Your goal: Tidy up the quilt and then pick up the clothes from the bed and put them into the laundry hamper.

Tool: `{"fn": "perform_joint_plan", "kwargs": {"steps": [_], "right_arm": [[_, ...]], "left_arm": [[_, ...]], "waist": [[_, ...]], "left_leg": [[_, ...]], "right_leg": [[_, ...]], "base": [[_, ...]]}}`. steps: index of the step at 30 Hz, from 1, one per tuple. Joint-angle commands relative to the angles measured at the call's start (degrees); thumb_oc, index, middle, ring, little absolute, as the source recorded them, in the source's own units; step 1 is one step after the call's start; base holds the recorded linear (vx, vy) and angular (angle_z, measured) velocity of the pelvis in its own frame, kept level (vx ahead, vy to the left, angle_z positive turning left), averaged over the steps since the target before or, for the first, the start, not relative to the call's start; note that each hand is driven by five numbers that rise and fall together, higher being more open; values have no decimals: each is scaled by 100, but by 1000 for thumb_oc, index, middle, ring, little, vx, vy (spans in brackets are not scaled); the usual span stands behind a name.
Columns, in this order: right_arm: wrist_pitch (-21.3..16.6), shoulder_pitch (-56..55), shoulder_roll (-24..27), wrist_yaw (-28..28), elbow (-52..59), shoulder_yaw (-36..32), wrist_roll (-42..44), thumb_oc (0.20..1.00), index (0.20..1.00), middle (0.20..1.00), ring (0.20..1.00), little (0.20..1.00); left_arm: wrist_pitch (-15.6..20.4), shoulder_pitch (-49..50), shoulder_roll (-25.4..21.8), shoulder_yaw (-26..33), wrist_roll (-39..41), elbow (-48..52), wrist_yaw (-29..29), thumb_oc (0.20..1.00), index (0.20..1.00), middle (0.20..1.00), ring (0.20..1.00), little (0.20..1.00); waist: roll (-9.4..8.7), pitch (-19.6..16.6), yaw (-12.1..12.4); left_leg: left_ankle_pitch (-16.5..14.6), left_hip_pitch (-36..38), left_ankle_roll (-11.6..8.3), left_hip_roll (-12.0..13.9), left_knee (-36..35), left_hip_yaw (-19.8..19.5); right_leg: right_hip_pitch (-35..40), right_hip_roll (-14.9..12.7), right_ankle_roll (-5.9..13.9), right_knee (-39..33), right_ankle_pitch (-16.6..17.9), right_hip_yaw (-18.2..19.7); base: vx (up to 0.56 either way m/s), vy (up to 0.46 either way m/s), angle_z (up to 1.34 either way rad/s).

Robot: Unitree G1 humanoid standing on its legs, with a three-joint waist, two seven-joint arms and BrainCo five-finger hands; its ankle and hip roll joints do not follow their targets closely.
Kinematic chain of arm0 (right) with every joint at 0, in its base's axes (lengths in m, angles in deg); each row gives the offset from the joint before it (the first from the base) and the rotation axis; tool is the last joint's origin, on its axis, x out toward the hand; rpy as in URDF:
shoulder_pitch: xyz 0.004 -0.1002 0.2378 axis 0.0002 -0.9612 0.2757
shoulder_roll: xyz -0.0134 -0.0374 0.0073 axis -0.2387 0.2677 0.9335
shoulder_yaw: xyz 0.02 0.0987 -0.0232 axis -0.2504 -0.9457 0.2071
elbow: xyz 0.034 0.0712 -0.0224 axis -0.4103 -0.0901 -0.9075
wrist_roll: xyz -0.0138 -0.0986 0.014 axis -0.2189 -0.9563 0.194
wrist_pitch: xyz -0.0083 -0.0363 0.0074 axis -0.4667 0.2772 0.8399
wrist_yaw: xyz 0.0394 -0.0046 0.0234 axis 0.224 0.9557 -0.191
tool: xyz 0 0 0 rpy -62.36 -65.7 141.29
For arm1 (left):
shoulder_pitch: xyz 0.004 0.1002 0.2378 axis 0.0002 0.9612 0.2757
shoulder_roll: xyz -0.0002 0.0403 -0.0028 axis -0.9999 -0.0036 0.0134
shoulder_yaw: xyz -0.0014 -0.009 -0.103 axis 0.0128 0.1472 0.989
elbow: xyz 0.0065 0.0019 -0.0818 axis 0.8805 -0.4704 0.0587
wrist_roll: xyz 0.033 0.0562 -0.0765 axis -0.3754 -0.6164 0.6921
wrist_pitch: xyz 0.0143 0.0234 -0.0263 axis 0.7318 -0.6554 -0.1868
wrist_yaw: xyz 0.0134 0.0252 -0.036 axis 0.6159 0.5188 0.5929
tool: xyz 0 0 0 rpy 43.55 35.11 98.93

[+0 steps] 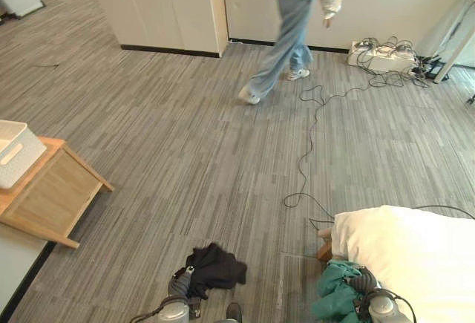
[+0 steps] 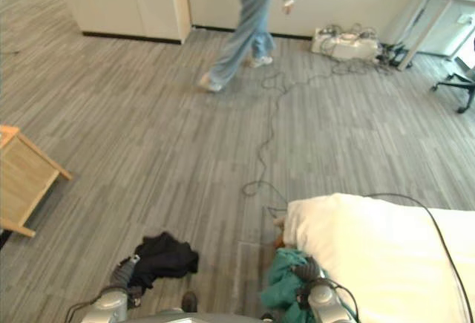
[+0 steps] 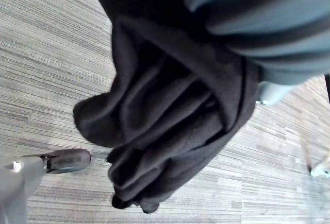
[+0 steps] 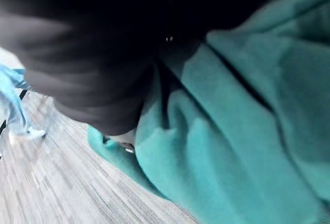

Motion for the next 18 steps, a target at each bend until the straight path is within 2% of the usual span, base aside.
{"fn": "perform_joint_plan", "kwargs": {"steps": [1,2,3,4,5,6,7,8,9,11,12,13,14,15,16,17,18], "right_arm": [[-141,403,508,-20,595,-150,-83,200,200,200,200,200],[-152,427,599,-8,763,-160,-91,200,200,200,200,200],[-133,447,689,-11,863,-184,-113,200,200,200,200,200],[-102,453,739,6,991,-232,-113,200,200,200,200,200],[-67,448,764,-19,1084,-241,-125,200,200,200,200,200],[-47,437,784,-41,1200,-253,-125,200,200,200,200,200],[-73,393,843,-87,1358,-272,-117,200,200,200,200,200],[-136,405,879,-106,1399,-232,-112,200,200,200,200,200],[-162,477,928,-98,1418,-209,-136,200,200,200,200,200],[-173,504,917,-102,1446,-223,-153,200,200,200,200,200],[-253,482,805,-215,1707,-149,-256,200,200,200,200,200],[-287,496,773,-190,1678,-126,-298,200,200,200,200,200],[-286,492,700,-209,1695,-112,-324,200,200,200,200,200],[-267,545,625,-220,1739,-63,-365,200,200,200,200,200],[-270,676,654,-241,1780,1,-370,200,200,200,200,200],[-284,732,665,-253,1828,14,-335,200,200,200,200,200],[-313,773,697,-309,1861,47,-247,200,200,200,200,200]], "left_arm": [[295,-728,-313,1,-208,659,15,200,200,200,200,200],[292,-716,-319,14,-138,809,30,200,200,200,200,200],[293,-666,-316,22,-141,954,41,200,200,200,200,200],[282,-628,-332,35,-114,1098,75,200,200,200,200,200],[272,-579,-332,59,-47,1204,96,200,200,200,200,200],[258,-487,-320,96,-13,1333,101,200,200,200,200,200],[227,-211,-346,163,-33,1706,21,200,200,200,200,200],[176,-7,-318,187,-33,1902,-71,200,200,200,200,200],[168,40,-312,194,-61,1897,-80,200,200,200,200,200],[161,57,-310,219,-67,1899,-77,200,200,200,200,200],[160,187,-372,298,-4,1995,-73,200,200,200,200,200],[154,219,-413,314,1,1985,-68,200,200,200,200,200],[131,168,-454,308,19,1952,-56,200,200,200,200,200],[101,44,-483,268,39,1870,48,200,200,200,200,200],[91,-12,-552,227,33,1874,94,200,200,200,200,200],[108,-30,-586,243,59,1932,168,200,200,200,200,200],[128,-86,-614,208,64,1979,189,200,200,200,200,200]], "waist": [[12,764,168],[14,891,235],[-32,983,323],[-62,1069,380],[-64,1072,432],[-66,1046,504],[-14,949,682],[58,877,881],[9,868,992],[-51,812,1001],[-260,667,1172],[-435,648,1264],[-584,695,1275],[-641,823,1211],[-534,856,1113],[-412,913,1025],[-321,971,938]], "left_leg": [[-471,-182,-616,143,1864,35],[-190,-639,-783,286,2748,4],[100,-927,-832,391,3215,66],[187,-1190,-819,462,3504,117],[141,-1448,-771,543,3450,184],[73,-1665,-693,622,3214,325],[-47,-1770,-536,737,2228,647],[365,-1896,-590,871,1021,861],[382,-2105,-631,1026,642,898],[444,-2113,-615,1011,334,956],[744,-2014,-385,840,483,993],[688,-1983,-290,729,584,1000],[525,-1887,-163,586,671,1005],[251,-1533,39,478,711,1009],[161,-1181,152,463,477,983],[112,-872,185,477,291,822],[53,-613,163,438,118,660]], "right_leg": [[-294,-113,116,164,-30,-250],[-188,-114,7,122,-110,-335],[-65,-147,-76,105,-210,-407],[44,-127,-115,81,-298,-426],[149,-91,-96,31,-375,-443],[272,-54,-62,-16,-495,-448],[451,2,95,-22,-698,-428],[700,41,239,-22,-908,-475],[951,25,310,-22,-1098,-501],[1045,0,346,-22,-1169,-529],[1220,47,423,296,-1150,-316],[1156,-15,508,788,-986,-230],[968,-172,659,1407,-641,-101],[340,-524,767,2880,528,40],[-222,-531,767,3581,989,182],[-721,-439,767,4005,864,283],[-1136,-319,742,3989,555,263]], "base": [[68,-121,7],[128,-140,18],[195,-160,48],[308,-114,50],[369,-51,27],[667,96,-13],[930,248,-36],[1036,283,-24],[831,207,0],[611,126,4],[831,209,-11],[993,287,-17],[696,285,-57],[744,345,-51],[797,368,-39],[730,271,23],[729,167,46]]}}
